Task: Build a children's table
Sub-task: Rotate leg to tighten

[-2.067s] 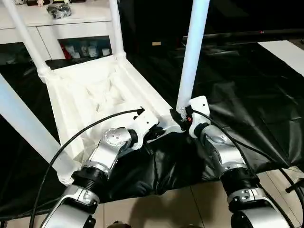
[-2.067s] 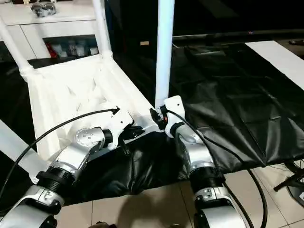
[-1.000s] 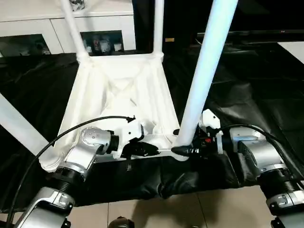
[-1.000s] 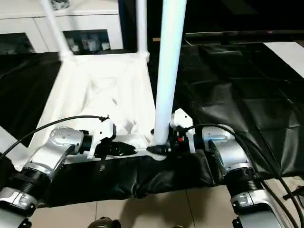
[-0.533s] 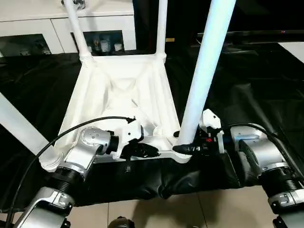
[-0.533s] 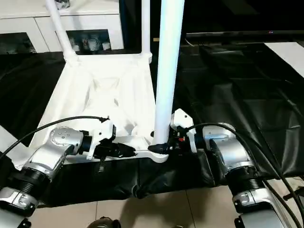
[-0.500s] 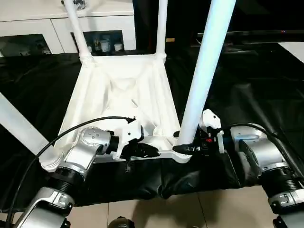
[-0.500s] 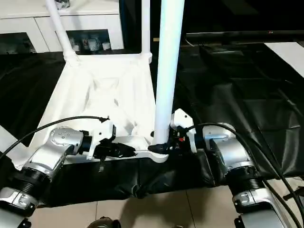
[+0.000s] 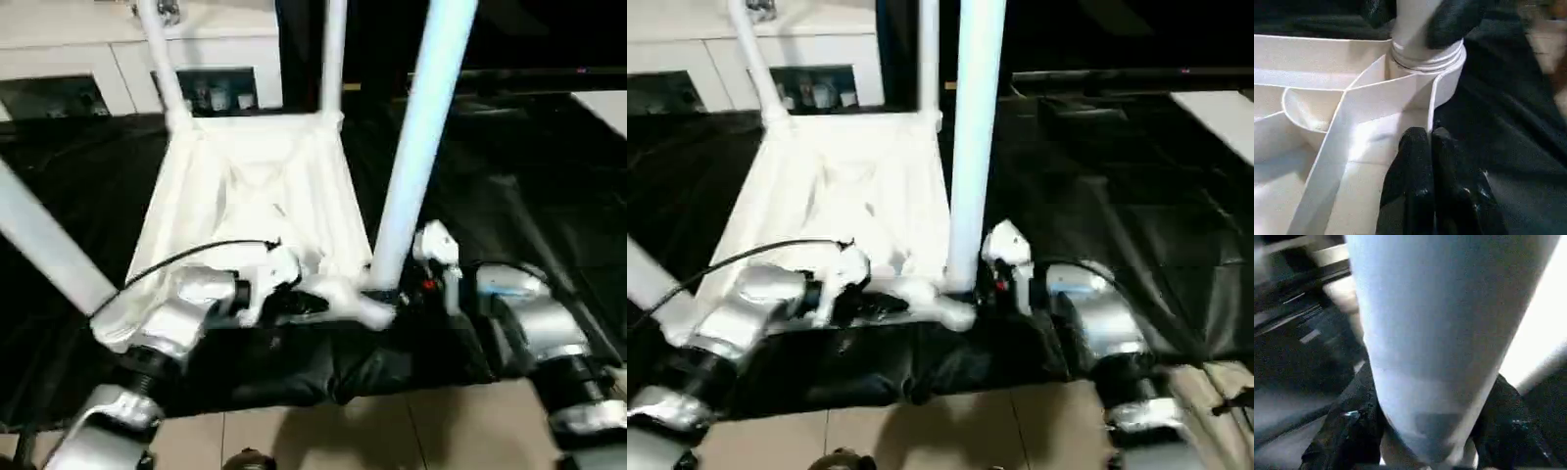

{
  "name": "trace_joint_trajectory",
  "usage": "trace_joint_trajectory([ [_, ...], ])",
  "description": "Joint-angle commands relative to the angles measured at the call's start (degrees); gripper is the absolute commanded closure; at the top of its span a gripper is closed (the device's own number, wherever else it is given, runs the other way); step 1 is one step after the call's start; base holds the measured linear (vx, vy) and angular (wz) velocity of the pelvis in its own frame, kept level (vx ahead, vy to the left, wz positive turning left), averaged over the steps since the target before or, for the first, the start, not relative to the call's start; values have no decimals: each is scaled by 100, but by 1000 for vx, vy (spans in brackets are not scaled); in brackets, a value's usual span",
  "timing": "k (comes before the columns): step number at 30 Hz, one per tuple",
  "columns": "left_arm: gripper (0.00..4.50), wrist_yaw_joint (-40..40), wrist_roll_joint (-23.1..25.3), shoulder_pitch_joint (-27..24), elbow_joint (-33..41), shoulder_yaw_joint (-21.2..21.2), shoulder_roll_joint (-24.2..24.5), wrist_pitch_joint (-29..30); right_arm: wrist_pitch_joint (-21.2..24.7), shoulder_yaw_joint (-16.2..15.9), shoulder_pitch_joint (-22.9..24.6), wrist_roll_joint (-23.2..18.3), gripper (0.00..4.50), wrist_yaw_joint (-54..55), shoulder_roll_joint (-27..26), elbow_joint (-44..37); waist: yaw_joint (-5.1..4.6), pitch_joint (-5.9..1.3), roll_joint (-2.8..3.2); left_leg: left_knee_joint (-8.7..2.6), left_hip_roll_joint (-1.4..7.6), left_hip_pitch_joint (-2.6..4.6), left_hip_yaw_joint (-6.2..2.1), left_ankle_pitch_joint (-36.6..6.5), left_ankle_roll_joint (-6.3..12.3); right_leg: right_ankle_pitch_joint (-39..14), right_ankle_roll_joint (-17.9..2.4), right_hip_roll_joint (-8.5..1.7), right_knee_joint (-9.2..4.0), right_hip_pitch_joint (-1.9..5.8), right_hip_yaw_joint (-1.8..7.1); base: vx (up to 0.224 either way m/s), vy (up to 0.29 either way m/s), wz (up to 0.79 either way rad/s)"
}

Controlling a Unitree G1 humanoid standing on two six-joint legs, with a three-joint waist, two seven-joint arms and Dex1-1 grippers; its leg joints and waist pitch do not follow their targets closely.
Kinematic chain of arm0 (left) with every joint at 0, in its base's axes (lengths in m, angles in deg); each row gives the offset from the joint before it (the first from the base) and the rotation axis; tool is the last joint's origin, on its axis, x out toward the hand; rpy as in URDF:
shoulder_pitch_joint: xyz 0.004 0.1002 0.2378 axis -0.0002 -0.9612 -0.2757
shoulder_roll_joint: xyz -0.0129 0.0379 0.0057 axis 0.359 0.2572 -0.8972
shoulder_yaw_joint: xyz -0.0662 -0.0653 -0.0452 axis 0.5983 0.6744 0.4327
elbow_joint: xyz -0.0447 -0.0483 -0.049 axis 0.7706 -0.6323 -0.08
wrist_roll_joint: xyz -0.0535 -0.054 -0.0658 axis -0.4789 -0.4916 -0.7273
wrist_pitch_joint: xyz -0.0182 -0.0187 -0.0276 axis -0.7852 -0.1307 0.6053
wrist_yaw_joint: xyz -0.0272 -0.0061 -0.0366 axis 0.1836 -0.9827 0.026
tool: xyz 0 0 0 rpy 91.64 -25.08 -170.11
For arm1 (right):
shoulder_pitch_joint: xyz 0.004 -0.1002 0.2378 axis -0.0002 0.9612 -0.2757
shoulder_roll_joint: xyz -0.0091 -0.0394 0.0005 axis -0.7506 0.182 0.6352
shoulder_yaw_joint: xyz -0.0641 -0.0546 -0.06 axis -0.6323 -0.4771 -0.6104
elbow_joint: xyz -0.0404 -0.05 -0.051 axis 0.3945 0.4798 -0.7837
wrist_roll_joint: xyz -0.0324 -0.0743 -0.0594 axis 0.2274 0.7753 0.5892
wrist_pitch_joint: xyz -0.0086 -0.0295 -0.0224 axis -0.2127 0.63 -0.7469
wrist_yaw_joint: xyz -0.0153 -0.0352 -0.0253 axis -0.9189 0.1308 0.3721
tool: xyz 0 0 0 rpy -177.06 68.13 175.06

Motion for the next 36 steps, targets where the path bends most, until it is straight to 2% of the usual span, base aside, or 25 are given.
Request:
trace_joint_trajectory([
  [1, 450, -1119, -42, 398, 4, 370, -405, 82, 210, -207, 6, 82, 253, 840, -573, 572, -114, -292, -63, -513, 269, 155, -192, -2426, -304, -2913, -861, -371, -596, 118, 202, -52, 8, -11],
  [2, 450, -1394, 25, 461, -59, 342, -607, 144, 215, -40, -146, 71, 254, 1465, -868, 820, -139, -295, -37, -518, 264, 165, -204, -2478, -329, -2933, -845, -372, -605, 111, 194, 0, 0, 0],
  [4, 450, -1657, 111, 525, -125, 275, -813, 180, 196, 91, -298, 93, 254, 2062, -1172, 1014, -237, -300, -48, -522, 245, 147, -228, -2603, -362, -2933, -807, -356, -621, 108, 174, 0, 0, 0],
  [5, 450, -1738, 143, 541, -141, 234, -892, 186, 178, 115, -359, 147, 254, 2329, -1289, 1080, -284, -285, -18, -527, 239, 155, -241, -2723, -368, -2994, -782, -349, -645, 81, 167, 0, 0, 0],
  [8, 450, -1717, 286, 534, -129, 5, -1054, 98, 85, 128, -570, 351, 254, 3049, -1628, 1285, -332, -303, -34, -513, 218, 151, -251, -2769, -296, -2998, -771, -358, -671, 64, 176, 0, 0, 0],
  [9, 450, -1717, 313, 539, -145, -23, -1088, 71, 38, 151, -628, 383, 254, 3177, -1710, 1349, -345, -305, -52, -513, 219, 142, -247, -2747, -279, -2954, -770, -352, -673, 65, 176, 0, 0, 0],
  [11, 450, -1688, 310, 558, -169, -43, -1136, 64, -64, 147, -728, 416, 254, 3230, -1834, 1449, -359, -312, -36, -509, 223, 144, -234, -2717, -228, -2782, -830, -348, -660, 50, 190, 0, 0, 0],
  [12, 450, -1666, 333, 568, -173, -63, -1120, 64, -159, 139, -766, 433, 254, 3220, -1866, 1478, -369, -314, -59, -509, 223, 137, -224, -2689, -192, -2643, -880, -337, -651, 57, 195, 0, 0, 0],
  [13, 450, -1687, 370, 581, -185, -85, -1109, 71, -288, 149, -829, 462, 219, 3274, -1908, 1567, -367, -318, -38, -510, 232, 132, -219, -2645, -166, -2493, -945, -345, -633, 57, 206, 0, 0, 0],
  [14, 450, -1669, 388, 582, -186, -88, -1059, 59, -319, 195, -842, 398, 198, 3191, -1908, 1557, -385, -320, -60, -517, 233, 114, -217, -2610, -146, -2377, -991, -331, -614, 72, 200, 0, 0, 0],
  [17, 450, -1600, 405, 565, -177, -62, -901, 11, -297, 315, -836, 209, 178, 2889, -1858, 1455, -360, -326, -56, -509, 232, 108, -196, -2472, -41, -2207, -1062, -340, -599, 84, 219, 0, 0, 0],
  [20, 450, -1313, 352, 508, -102, -45, -679, -88, -375, 129, -705, 285, 139, 2423, -1568, 1189, -347, -339, -41, -510, 234, 78, -185, -2294, 22, -1969, -1106, -327, -576, 120, 218, 0, 0, 0],
  [21, 450, -1143, 302, 478, -58, -38, -589, -128, -383, 5, -626, 330, 137, 2124, -1408, 1067, -339, -350, -17, -504, 237, 75, -181, -2199, 45, -1788, -1152, -328, -556, 129, 224, 0, 0, 0],
  [24, 450, -757, 161, 410, 69, -17, -442, -141, -460, -206, -475, 367, 137, 1476, -1068, 889, -314, -374, -39, -483, 243, 65, -160, -1986, 130, -1470, -1257, -326, -526, 155, 225, 0, 0, 0],
  [25, 450, -746, 157, 408, 73, -16, -438, -141, -463, -211, -471, 368, 137, 1459, -1059, 885, -305, -385, -33, -465, 243, 52, -147, -1819, 187, -1266, -1320, -323, -507, 158, 228, 0, 0, 0],
  [26, 450, -380, 45, 348, 193, -31, -297, -174, -515, -323, -369, 365, 137, 925, -760, 767, -296, -385, -22, -457, 248, 57, -140, -1715, 236, -1133, -1392, -322, -494, 148, 231, 0, 0, 0],
  [31, 450, 193, -62, 263, 302, -99, -22, -331, -449, -485, -228, 318, 137, 26, -304, 547, -179, -415, -11, -412, 268, 52, -110, -1223, 449, -359, -1615, -291, -402, 178, 214, 0, 0, 0],
  [36, 450, 947, -309, 109, 554, -112, 392, -312, -304, -756, -58, 107, 137, -1197, 232, 145, -46, -410, -10, -416, 304, 91, -85, -1299, 474, -398, -1673, -292, -388, 165, 212, 0, 0, 0],
])
